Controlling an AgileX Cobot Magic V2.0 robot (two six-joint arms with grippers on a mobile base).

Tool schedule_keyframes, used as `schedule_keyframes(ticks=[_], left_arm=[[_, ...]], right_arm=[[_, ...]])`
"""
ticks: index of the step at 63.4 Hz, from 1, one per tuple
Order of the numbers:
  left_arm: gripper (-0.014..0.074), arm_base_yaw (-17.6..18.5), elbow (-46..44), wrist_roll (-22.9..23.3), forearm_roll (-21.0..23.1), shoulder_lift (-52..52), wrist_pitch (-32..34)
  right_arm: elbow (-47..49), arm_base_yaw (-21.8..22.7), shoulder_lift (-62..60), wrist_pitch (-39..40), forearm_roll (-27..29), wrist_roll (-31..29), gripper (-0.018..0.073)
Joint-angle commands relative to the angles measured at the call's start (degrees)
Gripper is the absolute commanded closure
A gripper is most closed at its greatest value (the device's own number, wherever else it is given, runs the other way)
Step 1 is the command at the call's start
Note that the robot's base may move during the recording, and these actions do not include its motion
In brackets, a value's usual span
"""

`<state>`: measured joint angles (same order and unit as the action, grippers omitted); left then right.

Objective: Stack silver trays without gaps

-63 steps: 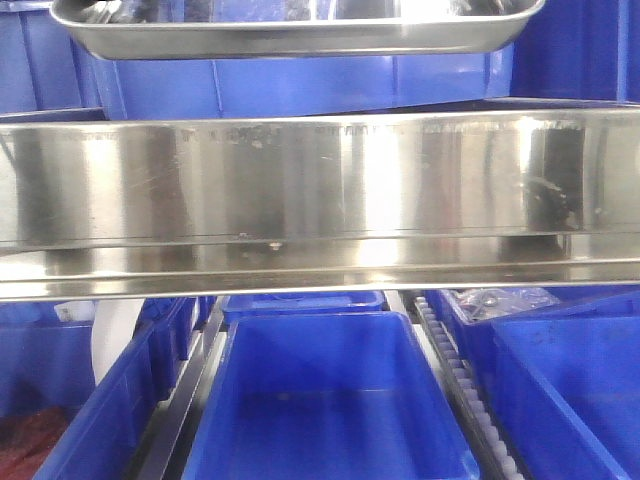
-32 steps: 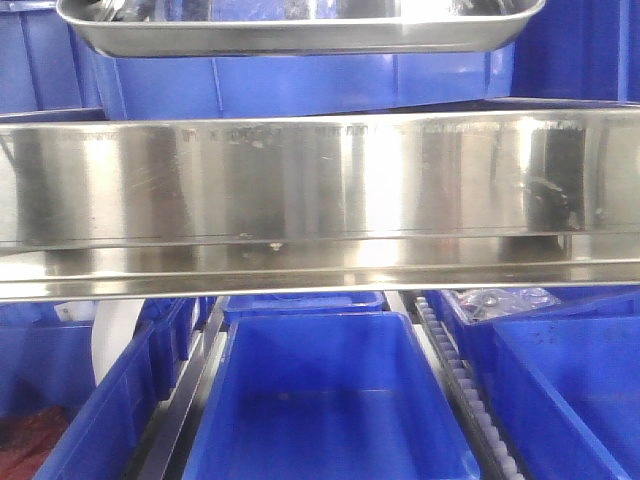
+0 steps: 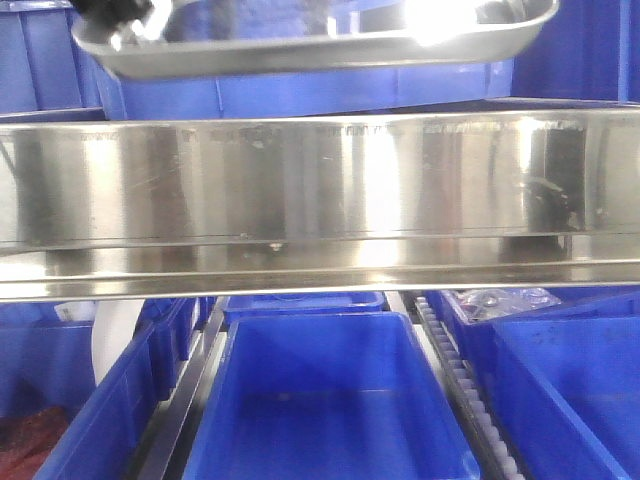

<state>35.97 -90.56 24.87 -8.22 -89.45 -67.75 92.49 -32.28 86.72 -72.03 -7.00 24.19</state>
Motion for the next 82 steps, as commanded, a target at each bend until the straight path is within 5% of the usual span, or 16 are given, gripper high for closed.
schedule_keyframes(ticks=[1,38,82], left_arm=[[0.0638,0.58,-1.81,-0.92,-0.37,0.53,3.71],[0.0638,0.21,-14.91,-1.79,1.93,-2.83,-5.12],[0.0638,0.21,-15.79,-2.10,2.33,-3.06,-4.65]], right_arm=[[1.77,-0.22,-2.75,1.43,0.27,-1.45,0.0501],[1.77,-0.22,-2.69,1.44,0.27,-1.45,0.0501],[1.77,-0.22,-2.64,0.82,0.53,-1.45,0.0501]])
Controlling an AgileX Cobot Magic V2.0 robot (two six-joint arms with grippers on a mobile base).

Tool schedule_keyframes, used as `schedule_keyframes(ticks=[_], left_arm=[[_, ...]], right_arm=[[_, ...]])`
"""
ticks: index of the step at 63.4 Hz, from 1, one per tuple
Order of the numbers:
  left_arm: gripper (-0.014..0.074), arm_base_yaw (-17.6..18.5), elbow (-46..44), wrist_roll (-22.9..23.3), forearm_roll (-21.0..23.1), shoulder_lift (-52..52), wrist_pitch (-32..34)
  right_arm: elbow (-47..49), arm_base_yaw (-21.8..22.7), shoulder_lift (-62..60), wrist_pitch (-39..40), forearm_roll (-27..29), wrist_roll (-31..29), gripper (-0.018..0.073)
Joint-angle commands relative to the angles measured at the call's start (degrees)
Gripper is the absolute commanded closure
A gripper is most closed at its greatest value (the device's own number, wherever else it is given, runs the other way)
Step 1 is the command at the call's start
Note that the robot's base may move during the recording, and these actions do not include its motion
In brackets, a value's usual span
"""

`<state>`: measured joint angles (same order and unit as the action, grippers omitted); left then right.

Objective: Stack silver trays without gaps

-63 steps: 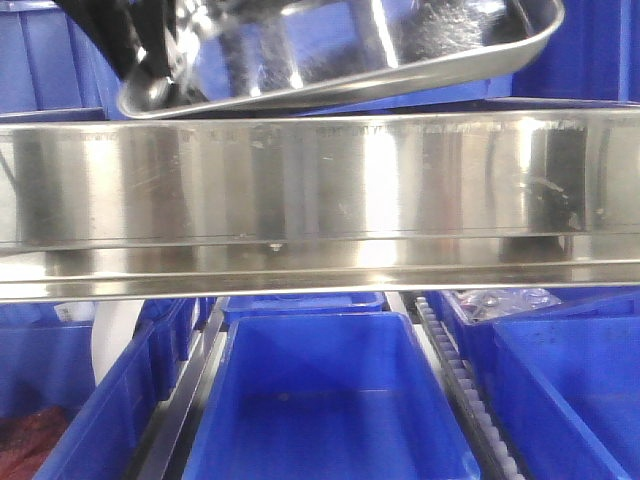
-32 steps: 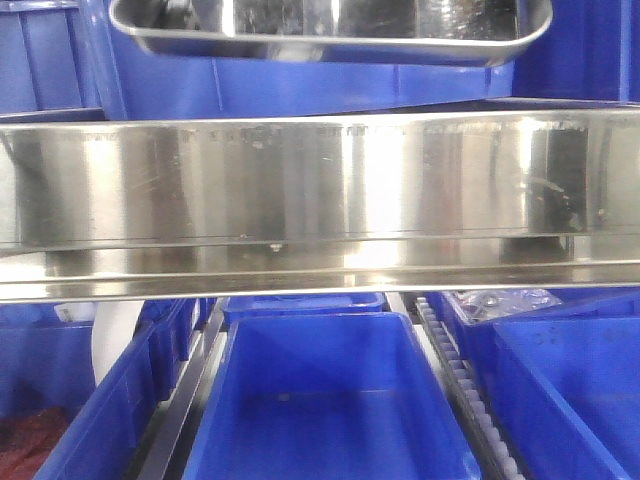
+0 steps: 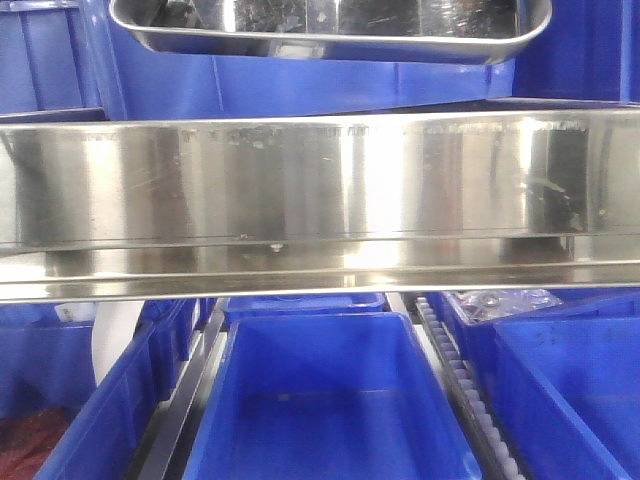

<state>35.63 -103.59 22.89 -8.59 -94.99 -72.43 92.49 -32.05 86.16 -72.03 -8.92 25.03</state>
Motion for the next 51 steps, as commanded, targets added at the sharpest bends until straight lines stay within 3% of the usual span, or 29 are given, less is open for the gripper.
schedule_keyframes(ticks=[1,17,31,51], left_arm=[[0.0638,0.55,-2.75,-0.50,2.79,2.49,0.03],[0.0638,0.55,-2.75,-3.36,2.68,2.60,-2.09],[0.0638,0.68,-2.75,-3.80,2.68,2.82,-2.61],[0.0638,2.31,-2.51,-3.80,-0.61,2.82,-2.50]], right_arm=[[1.77,-0.46,-2.08,0.89,2.45,-2.28,0.0501],[1.77,-0.40,-2.08,7.04,1.04,0.08,0.0501],[1.77,-0.40,-2.08,8.51,-5.57,5.11,0.0501],[1.77,-0.40,-2.08,10.77,-5.66,6.18,0.0501]])
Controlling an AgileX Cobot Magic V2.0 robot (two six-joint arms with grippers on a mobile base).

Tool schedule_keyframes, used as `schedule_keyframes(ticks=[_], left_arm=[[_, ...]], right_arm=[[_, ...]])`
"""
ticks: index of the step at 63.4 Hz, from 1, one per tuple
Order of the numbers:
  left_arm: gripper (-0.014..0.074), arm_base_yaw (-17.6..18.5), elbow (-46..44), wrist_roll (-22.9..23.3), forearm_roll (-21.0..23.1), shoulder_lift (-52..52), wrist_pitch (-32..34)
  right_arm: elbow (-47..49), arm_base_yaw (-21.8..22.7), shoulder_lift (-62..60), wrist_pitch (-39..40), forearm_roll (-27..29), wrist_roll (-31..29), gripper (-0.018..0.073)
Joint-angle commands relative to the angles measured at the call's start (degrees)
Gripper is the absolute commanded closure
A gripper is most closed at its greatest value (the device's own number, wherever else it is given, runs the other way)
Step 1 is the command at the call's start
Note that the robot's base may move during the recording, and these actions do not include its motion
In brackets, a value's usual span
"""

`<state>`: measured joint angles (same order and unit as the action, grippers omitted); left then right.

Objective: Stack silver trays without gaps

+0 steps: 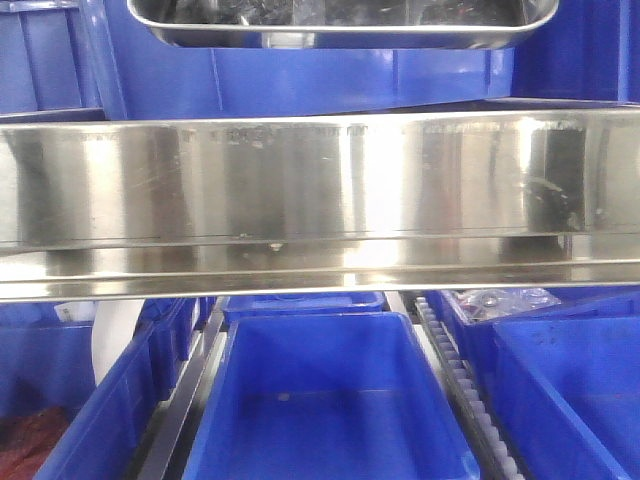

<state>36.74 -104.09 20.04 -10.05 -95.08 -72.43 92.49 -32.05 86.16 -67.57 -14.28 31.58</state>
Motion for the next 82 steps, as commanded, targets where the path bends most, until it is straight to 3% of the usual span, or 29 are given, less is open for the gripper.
schedule_keyframes(ticks=[1,31,47,61,82], left_arm=[[0.0638,1.21,-2.01,-0.95,0.85,2.91,-2.50],[0.0638,1.21,-1.27,-0.60,1.53,3.44,-2.63],[0.0638,1.21,4.17,-0.60,0.42,6.42,-2.41],[0.0638,1.21,9.54,-0.60,0.20,10.09,-2.17],[0.0638,1.21,11.83,-0.57,0.65,13.19,-1.54]], right_arm=[[1.77,-0.40,-2.08,6.24,-0.29,-0.37,0.0501],[1.77,-0.40,-2.13,3.97,1.45,-0.37,0.0501],[1.77,-0.40,-2.17,0.84,2.52,-0.47,0.0501],[1.77,-0.45,-2.17,0.37,7.10,-1.58,0.0501],[1.77,-0.86,-4.10,-2.88,7.35,-4.06,0.0501]])
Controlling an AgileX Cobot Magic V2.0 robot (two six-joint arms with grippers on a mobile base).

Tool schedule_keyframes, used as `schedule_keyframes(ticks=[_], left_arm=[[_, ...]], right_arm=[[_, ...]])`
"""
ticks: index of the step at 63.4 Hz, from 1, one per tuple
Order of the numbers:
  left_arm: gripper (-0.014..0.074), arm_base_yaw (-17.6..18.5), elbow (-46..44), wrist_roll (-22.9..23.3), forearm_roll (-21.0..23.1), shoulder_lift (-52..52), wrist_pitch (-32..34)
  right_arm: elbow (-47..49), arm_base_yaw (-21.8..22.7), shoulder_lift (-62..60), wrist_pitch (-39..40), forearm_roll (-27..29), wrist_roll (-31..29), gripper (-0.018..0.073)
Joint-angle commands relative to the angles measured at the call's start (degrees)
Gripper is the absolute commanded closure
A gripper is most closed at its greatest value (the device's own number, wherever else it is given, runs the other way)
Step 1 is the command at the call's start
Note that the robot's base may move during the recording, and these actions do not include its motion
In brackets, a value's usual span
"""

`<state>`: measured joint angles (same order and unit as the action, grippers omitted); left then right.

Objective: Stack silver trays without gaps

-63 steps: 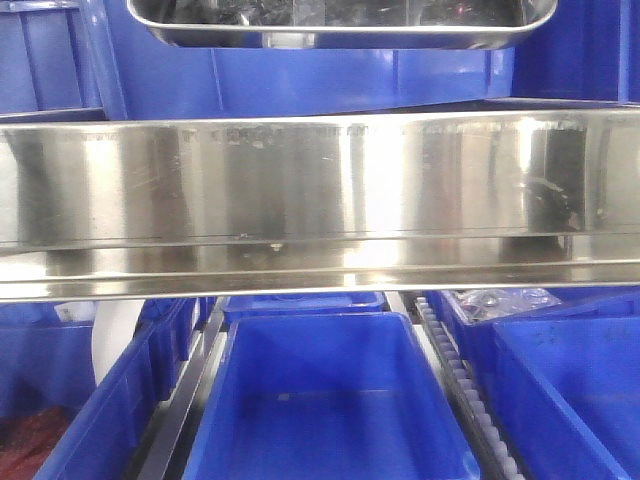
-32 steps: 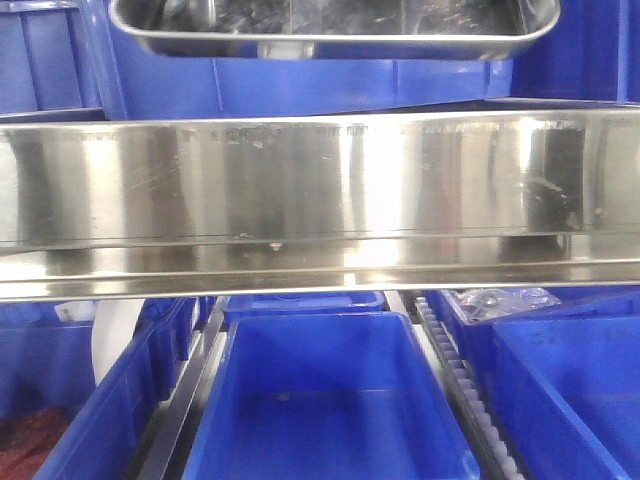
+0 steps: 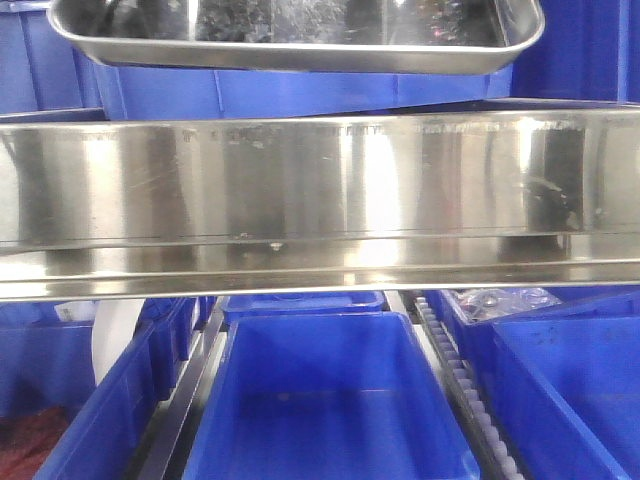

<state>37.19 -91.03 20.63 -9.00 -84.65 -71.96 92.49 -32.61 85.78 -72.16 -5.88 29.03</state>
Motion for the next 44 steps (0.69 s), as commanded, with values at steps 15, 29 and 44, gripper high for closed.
schedule_keyframes(ticks=[15,29,44], left_arm=[[0.0638,0.75,-1.23,-1.16,0.00,2.76,-1.58],[0.0638,0.75,-1.23,-1.16,0.00,2.76,-1.43],[0.0638,0.75,-1.23,-1.16,0.00,2.76,-1.35]], right_arm=[[1.77,-0.50,-6.14,1.96,-1.06,-1.60,0.0501],[1.67,-0.50,-5.94,2.01,-1.01,-1.60,0.0501],[1.67,-0.50,-5.92,1.96,-1.06,-1.60,0.0501]])
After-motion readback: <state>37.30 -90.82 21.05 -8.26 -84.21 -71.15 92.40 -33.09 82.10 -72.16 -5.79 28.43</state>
